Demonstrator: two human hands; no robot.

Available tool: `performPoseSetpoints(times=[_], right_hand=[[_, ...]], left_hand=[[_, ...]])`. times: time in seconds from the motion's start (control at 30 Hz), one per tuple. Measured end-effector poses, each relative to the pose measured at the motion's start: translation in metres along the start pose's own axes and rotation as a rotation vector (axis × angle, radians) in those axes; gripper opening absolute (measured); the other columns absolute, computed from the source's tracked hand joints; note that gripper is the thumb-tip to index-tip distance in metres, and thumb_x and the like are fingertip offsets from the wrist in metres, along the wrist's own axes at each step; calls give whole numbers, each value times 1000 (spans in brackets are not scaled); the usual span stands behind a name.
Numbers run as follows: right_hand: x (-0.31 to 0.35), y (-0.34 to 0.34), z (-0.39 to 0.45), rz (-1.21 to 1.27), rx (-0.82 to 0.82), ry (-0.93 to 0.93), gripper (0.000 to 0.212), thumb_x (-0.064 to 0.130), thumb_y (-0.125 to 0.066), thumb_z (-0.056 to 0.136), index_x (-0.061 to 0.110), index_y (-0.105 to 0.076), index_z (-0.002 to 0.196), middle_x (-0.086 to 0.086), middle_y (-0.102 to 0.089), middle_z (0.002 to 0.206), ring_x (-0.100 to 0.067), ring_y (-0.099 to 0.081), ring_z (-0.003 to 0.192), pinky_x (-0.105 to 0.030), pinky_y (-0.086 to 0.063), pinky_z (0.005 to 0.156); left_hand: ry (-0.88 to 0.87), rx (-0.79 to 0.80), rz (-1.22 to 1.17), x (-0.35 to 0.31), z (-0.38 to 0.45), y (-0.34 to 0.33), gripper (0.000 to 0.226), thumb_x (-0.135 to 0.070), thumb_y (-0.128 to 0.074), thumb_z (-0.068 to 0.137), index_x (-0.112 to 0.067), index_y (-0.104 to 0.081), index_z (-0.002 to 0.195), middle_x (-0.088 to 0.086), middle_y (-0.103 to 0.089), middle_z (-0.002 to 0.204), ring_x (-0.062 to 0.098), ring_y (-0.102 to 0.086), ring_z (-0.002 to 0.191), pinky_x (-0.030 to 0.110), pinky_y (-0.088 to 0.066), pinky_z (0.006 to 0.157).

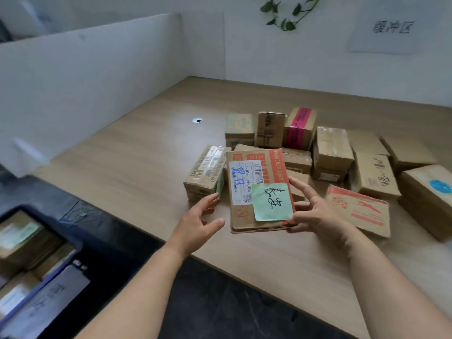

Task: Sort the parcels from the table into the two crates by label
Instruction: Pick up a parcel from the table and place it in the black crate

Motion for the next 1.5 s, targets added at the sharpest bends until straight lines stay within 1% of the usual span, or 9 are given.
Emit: performPoseSetpoints(times=[0.13, 0.37, 0.6, 0.8, 0.93, 1.03, 1.13, 1.3, 1.5], right_hand=[[4, -29, 24, -9, 123, 11, 91, 1, -70, 64, 56, -44, 131, -14, -69, 111, -34, -71, 96, -48, -59, 80], [22, -114, 52, -98, 329, 21, 85, -9, -67, 81, 51, -41, 134, -14, -68, 112, -33, -71, 97, -53, -57, 84], [46, -219, 70, -168, 481, 33, 86, -15, -60, 83, 50, -42, 137, -10, -73, 104, -32, -71, 97, -56, -55, 88], [57, -337, 77, -223, 635, 0, 85, -12, -61, 85, 47, -36, 141, -12, -72, 108, -33, -71, 98, -50, -58, 82], [59, -428, 78, -261, 734, 9, 84, -11, -61, 86, 53, -40, 136, -11, -72, 108, -34, -70, 99, -56, -55, 89], [59, -499, 75, -276, 808, 12, 87, -10, -68, 79, 54, -42, 131, -11, -73, 106, -33, -71, 98, -56, -54, 89], [55, -573, 65, -316, 888, 18, 86, -10, -67, 81, 54, -40, 132, -11, -72, 107, -32, -71, 97, -53, -56, 86], [39, -675, 53, -344, 979, -9, 84, -12, -63, 82, 54, -42, 130, -13, -69, 112, -32, -70, 98, -50, -58, 83], [21, -755, 54, -421, 1054, -41, 86, -12, -63, 81, 58, -43, 126, -13, -70, 110, -31, -70, 97, -50, -58, 84]], left_hand=[[59, -75, 57, 17, -19, 23, 72, -34, -72, 83, -37, -34, 144, -10, -49, 137, 5, -47, 123, 27, -44, 99], [199, -256, 54, 60, -68, 76, 78, -36, -75, 79, -39, -32, 145, -11, -49, 139, 2, -48, 120, 25, -43, 99], [290, -379, 32, 107, -116, 142, 77, -32, -74, 80, -36, -33, 145, -10, -47, 138, 0, -46, 118, 21, -39, 98], [381, -483, 21, 159, -170, 218, 77, -32, -74, 80, -38, -33, 144, -11, -46, 140, 2, -45, 123, 30, -41, 105], [462, -555, 14, 203, -216, 270, 76, -35, -74, 80, -37, -34, 144, -10, -43, 144, 8, -42, 130, 36, -38, 109], [533, -615, -1, 237, -256, 307, 76, -35, -74, 80, -38, -34, 144, -10, -44, 143, 5, -42, 128, 31, -38, 108], [601, -668, -38, 271, -301, 339, 75, -35, -73, 80, -41, -34, 143, -10, -45, 143, 9, -43, 130, 37, -41, 107], [676, -760, -43, 312, -365, 381, 72, -32, -72, 82, -37, -35, 144, -21, -40, 137, 0, -39, 126, 23, -34, 105], [770, -823, -78, 356, -407, 407, 71, -36, -71, 81, -47, -34, 141, -15, -39, 148, 6, -37, 135, 32, -35, 110]])
Point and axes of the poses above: each hand's wrist, its own z-axis towards the middle knuckle, its own y-axis out of the back of the hand, x = y × z, the point moved 7 cm from there along z, towards the middle knuckle
